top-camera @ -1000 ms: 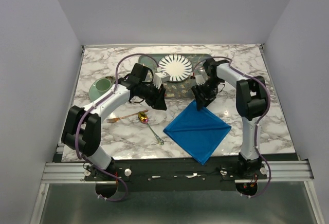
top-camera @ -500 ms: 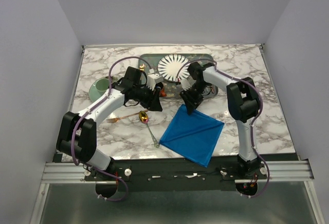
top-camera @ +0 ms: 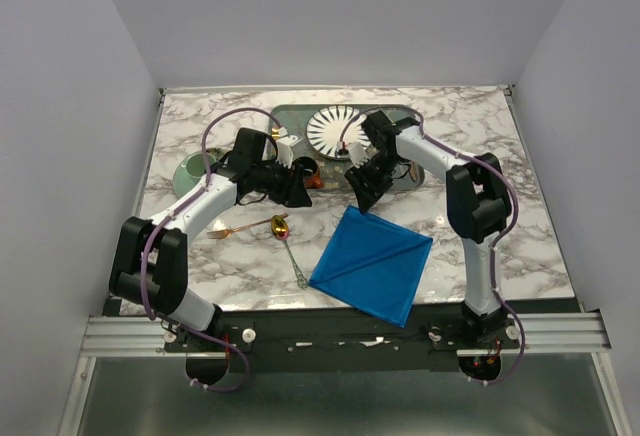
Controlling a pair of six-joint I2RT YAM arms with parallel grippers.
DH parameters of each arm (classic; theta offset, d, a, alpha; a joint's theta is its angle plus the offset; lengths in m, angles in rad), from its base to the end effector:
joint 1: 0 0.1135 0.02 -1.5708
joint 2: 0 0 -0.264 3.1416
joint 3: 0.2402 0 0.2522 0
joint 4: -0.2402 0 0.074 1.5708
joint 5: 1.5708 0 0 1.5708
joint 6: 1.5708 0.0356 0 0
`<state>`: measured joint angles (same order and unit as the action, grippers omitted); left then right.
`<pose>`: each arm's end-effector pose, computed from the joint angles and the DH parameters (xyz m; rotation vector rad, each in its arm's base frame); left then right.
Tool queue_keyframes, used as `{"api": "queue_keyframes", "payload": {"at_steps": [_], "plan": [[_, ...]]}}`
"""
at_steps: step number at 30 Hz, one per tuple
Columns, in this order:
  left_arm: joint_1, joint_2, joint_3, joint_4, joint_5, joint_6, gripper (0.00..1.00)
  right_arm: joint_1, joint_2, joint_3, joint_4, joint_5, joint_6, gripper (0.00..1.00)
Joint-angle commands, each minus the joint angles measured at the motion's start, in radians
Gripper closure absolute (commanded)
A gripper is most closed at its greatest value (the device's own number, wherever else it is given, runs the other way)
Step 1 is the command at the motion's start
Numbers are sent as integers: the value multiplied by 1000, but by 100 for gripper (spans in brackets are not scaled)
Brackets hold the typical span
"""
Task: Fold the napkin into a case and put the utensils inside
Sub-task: Pick up the upper triangle-folded napkin from the center of the board.
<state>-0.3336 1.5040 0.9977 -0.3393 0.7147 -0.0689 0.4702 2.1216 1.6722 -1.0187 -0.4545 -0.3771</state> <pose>0.2877 -0.1244 0.2351 0.6462 2.3072 -1.0478 0.3635 0.2023 0.1807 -1.2583 2.7040 0.6960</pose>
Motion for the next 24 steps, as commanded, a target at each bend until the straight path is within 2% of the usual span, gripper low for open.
{"api": "queue_keyframes", "payload": {"at_steps": [1,8,16,19,24], "plan": [[10,38,-2,62,-20,-37,50,1,61,58,-6,-65,29,41],[16,71,-13,103,-23,-84,48,4,72,47,8,-110,49,41],[21,61,-37,123,-18,-104,48,18,28,-20,63,-24,76,40],[25,42,-57,131,-17,-106,49,18,-23,-60,83,-10,58,43],[25,51,-70,137,-17,-108,49,19,18,-37,51,-39,30,50]]}}
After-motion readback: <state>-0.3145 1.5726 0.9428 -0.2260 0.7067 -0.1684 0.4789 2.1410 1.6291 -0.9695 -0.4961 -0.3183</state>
